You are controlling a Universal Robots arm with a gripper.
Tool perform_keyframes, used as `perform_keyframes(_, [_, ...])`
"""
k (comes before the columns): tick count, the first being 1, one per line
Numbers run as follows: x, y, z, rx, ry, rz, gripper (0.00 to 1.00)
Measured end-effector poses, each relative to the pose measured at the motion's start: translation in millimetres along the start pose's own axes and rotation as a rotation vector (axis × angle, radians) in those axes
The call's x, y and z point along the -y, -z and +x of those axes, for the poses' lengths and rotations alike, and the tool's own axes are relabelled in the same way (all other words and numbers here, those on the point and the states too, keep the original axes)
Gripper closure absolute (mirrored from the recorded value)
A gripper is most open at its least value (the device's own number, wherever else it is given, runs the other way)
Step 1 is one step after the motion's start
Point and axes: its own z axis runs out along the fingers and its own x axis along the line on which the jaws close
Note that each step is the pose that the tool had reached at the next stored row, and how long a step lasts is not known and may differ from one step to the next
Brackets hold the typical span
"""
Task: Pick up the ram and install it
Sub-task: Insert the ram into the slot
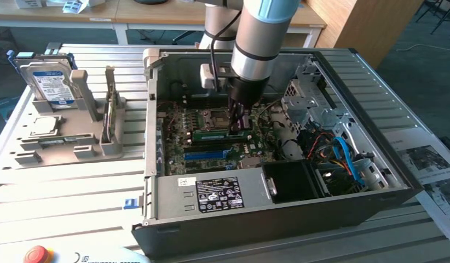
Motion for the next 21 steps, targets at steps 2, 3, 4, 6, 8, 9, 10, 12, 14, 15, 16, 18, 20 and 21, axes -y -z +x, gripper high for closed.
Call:
perform_keyframes(2, [0.0, -0.4, 0.0, -0.0001, 0.0, 0.0, 0.88])
perform_keyframes(3, [0.0, -0.6, 0.0, 0.0001, 0.0, 0.0, 0.88])
perform_keyframes(4, [0.0, -0.9, 0.0, 0.0001, 0.0, 0.0, 0.88])
perform_keyframes(6, [0.1, -1.4, 0.0, 0.0001, 0.0, 0.0001, 0.88])
perform_keyframes(8, [0.1, -2.0, 0.0, 0.0001, 0.0, 0.0, 0.88])
perform_keyframes(9, [0.1, -2.3, 0.0, 0.0001, 0.0, 0.0001, 0.88])
perform_keyframes(10, [0.1, -2.7, 0.0, 0.0, 0.0, 0.0001, 0.88])
perform_keyframes(12, [0.2, -3.4, 0.0, -0.0001, 0.0, 0.0, 0.88])
perform_keyframes(14, [0.3, -6.0, 0.1, -0.0002, 0.0, 0.0, 0.88])
perform_keyframes(15, [0.3, -6.1, 0.1, 0.0, 0.0, 0.0, 0.88])
perform_keyframes(16, [0.3, -6.1, 0.1, 0.0, 0.0, 0.0002, 0.88])
perform_keyframes(18, [0.3, -6.1, 0.1, 0.0, 0.0, 0.0001, 0.82])
perform_keyframes(20, [0.3, -6.1, 0.1, 0.0, 0.0, 0.0, 0.76])
perform_keyframes(21, [0.3, -6.1, 0.1, 0.0, 0.0, 0.0, 0.76])
